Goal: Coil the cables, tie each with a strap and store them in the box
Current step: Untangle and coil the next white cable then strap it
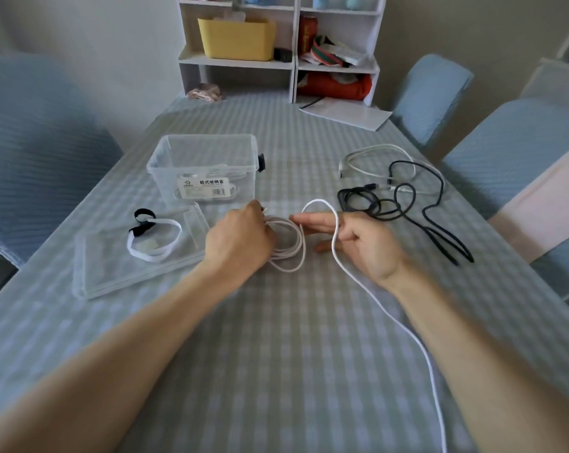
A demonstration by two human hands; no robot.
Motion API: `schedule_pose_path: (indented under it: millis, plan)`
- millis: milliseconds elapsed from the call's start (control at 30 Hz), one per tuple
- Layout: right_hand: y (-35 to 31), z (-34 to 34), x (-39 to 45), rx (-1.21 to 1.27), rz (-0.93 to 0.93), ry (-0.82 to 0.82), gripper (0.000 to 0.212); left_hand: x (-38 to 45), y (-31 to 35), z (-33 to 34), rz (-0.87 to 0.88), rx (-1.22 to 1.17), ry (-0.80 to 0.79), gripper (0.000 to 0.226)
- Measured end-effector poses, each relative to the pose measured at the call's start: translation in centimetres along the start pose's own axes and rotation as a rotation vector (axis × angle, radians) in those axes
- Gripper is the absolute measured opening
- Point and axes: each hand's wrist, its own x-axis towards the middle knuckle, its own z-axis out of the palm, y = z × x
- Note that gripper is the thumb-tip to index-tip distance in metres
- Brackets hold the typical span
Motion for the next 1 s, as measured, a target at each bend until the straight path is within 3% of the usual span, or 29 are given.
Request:
schedule_pose_path:
  millis: [100,167,267,400,500,667,800,1000]
  plan:
    - [-0.4,0.0,-0.3,-0.325,-0.031,0.086,0.066,-0.1,0.3,0.1,0.003,0.017,0.015,0.008]
    - [-0.1,0.4,-0.3,-0.485,-0.02,0.105,0.059,-0.4,0.5,0.1,0.011,0.031,0.027,0.017]
    - [0.3,1.1,-0.5,-0.511,-0.029,0.17,0.032,-0.7,0.6,0.0,0.013,0.026,0.04,0.018]
    - [0.4,2.6,-0.6,-0.548,-0.108,0.305,0.04,-1.3,1.0,0.0,0.006,-0.032,0.057,0.012]
    - [0.5,3.1,-0.6,-0.591,-0.125,0.385,0.033,-1.8,1.6,-0.1,0.065,-0.164,0.003,0.012]
    - [-0.4,3.1,-1.6,-0.723,-0.163,0.344,0.036,-2.1,1.5,0.1,0.104,-0.369,-0.036,0.016]
    - [-0.6,3.2,-1.6,-0.93,-0.153,0.286,0.028,-2.4,0.8,0.1,0.11,-0.432,0.018,0.034]
    - [0.2,2.7,-1.7,-0.841,-0.28,0.309,0.022,-2.4,0.4,0.3,0.244,-0.382,0.071,0.039]
